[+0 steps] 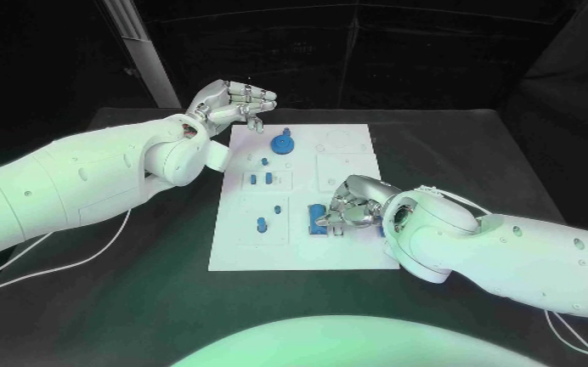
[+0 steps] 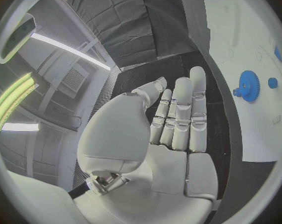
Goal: Assemble the parts on the task board
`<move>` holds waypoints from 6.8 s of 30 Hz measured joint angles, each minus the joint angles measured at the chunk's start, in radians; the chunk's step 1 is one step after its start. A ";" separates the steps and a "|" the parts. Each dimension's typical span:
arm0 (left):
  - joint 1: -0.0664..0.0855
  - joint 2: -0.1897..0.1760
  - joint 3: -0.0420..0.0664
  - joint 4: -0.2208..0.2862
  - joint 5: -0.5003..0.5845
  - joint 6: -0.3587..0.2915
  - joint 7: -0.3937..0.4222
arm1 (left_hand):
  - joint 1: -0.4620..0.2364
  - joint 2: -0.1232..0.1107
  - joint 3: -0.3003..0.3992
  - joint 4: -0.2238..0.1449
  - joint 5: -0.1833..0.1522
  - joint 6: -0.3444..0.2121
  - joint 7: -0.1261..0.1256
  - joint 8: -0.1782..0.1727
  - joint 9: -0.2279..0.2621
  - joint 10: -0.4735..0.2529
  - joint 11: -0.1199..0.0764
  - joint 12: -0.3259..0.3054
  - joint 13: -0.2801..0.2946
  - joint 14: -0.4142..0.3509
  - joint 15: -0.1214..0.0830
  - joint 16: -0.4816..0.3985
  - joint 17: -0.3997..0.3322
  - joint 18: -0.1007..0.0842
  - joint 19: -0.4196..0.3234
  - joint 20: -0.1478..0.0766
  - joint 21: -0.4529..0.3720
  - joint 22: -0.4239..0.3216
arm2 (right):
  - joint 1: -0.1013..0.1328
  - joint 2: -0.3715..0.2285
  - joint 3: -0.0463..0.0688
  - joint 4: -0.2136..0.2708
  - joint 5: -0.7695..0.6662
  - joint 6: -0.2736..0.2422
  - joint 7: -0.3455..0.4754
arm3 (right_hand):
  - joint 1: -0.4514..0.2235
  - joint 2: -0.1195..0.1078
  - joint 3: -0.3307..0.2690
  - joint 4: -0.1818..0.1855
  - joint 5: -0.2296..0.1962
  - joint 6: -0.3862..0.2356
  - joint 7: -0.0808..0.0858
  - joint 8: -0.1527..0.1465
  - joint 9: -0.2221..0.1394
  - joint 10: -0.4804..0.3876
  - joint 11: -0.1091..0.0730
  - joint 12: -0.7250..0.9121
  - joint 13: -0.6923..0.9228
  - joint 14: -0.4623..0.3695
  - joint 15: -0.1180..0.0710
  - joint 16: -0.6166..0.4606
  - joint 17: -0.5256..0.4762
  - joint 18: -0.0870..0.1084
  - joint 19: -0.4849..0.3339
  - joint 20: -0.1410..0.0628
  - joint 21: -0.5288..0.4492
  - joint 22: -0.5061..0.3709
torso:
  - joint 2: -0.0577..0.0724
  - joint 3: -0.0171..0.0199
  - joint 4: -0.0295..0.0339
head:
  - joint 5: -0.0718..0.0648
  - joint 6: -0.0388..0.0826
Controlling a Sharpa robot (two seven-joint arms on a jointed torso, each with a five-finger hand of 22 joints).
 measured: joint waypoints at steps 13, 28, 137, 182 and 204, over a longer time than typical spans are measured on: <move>0.000 0.002 0.000 -0.001 0.000 0.000 0.000 | 0.000 0.000 0.000 0.000 0.000 0.000 0.000 0.000 0.000 0.000 0.000 0.000 0.000 0.000 0.000 0.000 0.000 0.000 0.000 0.000 0.000 0.000 | 0.000 -0.007 0.000 0.001 -0.039 -0.004 0.005 | 0.008 0.007 -0.004 -0.007 0.001 -0.003 -0.003 0.026 0.016 0.005 -0.004 0.004 0.009 0.000 0.000 0.000 0.000 0.000 0.000 0.000 0.000 0.004 | 0.000 0.0000 -0.0005 | -0.007 0.002; 0.000 0.002 0.000 -0.001 0.000 0.000 -0.001 | 0.000 0.000 0.000 0.000 0.000 0.000 0.000 0.001 0.000 0.000 0.000 0.001 0.000 0.000 0.000 0.000 0.000 0.000 0.000 0.000 -0.002 0.000 | -0.002 0.003 -0.002 -0.008 -0.059 -0.004 0.001 | 0.009 0.020 -0.010 -0.001 0.017 0.000 -0.007 0.058 0.031 0.016 -0.016 0.016 0.020 0.000 -0.007 0.000 0.000 0.000 0.007 -0.007 0.004 0.017 | 0.000 -0.0006 0.0009 | -0.005 0.000; -0.006 -0.020 -0.002 0.004 0.000 0.006 -0.004 | 0.000 0.000 0.000 0.000 0.000 0.000 0.000 0.004 0.000 0.000 0.000 0.011 0.000 0.000 0.000 0.000 -0.002 0.000 0.000 0.000 -0.007 -0.002 | -0.007 -0.159 -0.002 0.024 0.121 0.025 0.047 | 0.100 0.053 0.205 -0.041 0.209 -0.028 0.031 -0.163 -0.078 -0.058 0.011 -0.141 -0.075 -0.002 0.006 -0.049 0.000 0.000 -0.029 0.004 -0.054 -0.078 | -0.009 0.0012 -0.0125 | -0.020 -0.007; -0.006 -0.017 -0.002 0.007 0.000 0.009 -0.007 | 0.000 0.000 0.000 0.000 0.000 0.000 0.000 0.004 0.000 0.000 0.000 0.011 0.000 0.000 0.000 0.000 -0.002 0.000 0.000 0.000 -0.007 -0.001 | -0.005 -0.029 0.000 -0.032 0.132 0.022 0.005 | -0.049 -0.032 0.320 0.036 0.252 0.081 -0.001 -0.130 -0.036 0.006 -0.023 -0.085 -0.029 0.002 -0.012 -0.029 0.000 0.000 0.000 -0.017 -0.038 -0.022 | -0.009 0.0018 -0.0138 | -0.005 -0.015; -0.006 -0.015 -0.002 0.007 0.000 0.016 -0.008 | 0.000 0.000 0.000 0.000 0.000 0.000 0.000 0.009 0.000 -0.007 0.000 0.011 0.000 0.000 0.000 0.000 -0.004 0.000 0.000 0.000 -0.007 -0.002 | -0.006 -0.014 -0.001 -0.040 0.070 0.054 -0.017 | -0.166 -0.049 0.226 0.143 0.124 0.109 -0.023 -0.116 -0.011 0.020 -0.023 -0.081 -0.019 0.002 -0.013 -0.029 0.000 0.000 0.000 -0.017 -0.034 -0.020 | -0.009 0.0021 -0.0145 | -0.005 -0.011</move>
